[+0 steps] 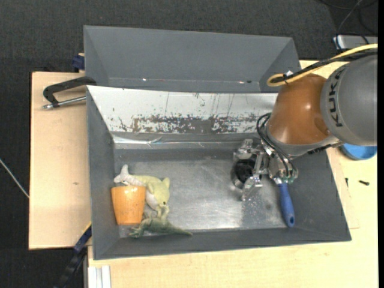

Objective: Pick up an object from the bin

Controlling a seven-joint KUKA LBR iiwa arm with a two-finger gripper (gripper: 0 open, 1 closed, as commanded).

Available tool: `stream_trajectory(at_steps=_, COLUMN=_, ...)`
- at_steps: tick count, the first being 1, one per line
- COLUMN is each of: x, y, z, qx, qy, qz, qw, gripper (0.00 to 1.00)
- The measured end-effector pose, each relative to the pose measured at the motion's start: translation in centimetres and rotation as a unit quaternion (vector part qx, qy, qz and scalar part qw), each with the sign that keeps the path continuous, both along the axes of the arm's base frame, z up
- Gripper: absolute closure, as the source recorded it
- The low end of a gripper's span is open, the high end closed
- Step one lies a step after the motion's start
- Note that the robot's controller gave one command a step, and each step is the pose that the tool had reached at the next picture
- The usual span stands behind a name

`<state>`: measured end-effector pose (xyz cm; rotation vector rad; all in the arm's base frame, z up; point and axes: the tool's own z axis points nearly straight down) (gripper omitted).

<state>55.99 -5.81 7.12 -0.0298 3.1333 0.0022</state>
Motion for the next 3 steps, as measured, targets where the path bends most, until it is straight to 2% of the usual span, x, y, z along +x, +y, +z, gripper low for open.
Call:
stream_trajectory(at_steps=1, x=0.2, y=0.0, z=0.2, qx=-0.001, qy=0.0004, qz=0.0, qw=1.0, gripper=0.0)
stream_trajectory(at_steps=2, x=0.4, y=0.0, z=0.4, qx=-0.001, qy=-0.0029, qz=0.0, qw=1.0, gripper=1.0)
stream_trajectory(at_steps=3, x=0.6, y=0.0, z=4.3, qx=-0.001, qy=-0.0007, qz=0.0, qw=1.0, gripper=1.0)
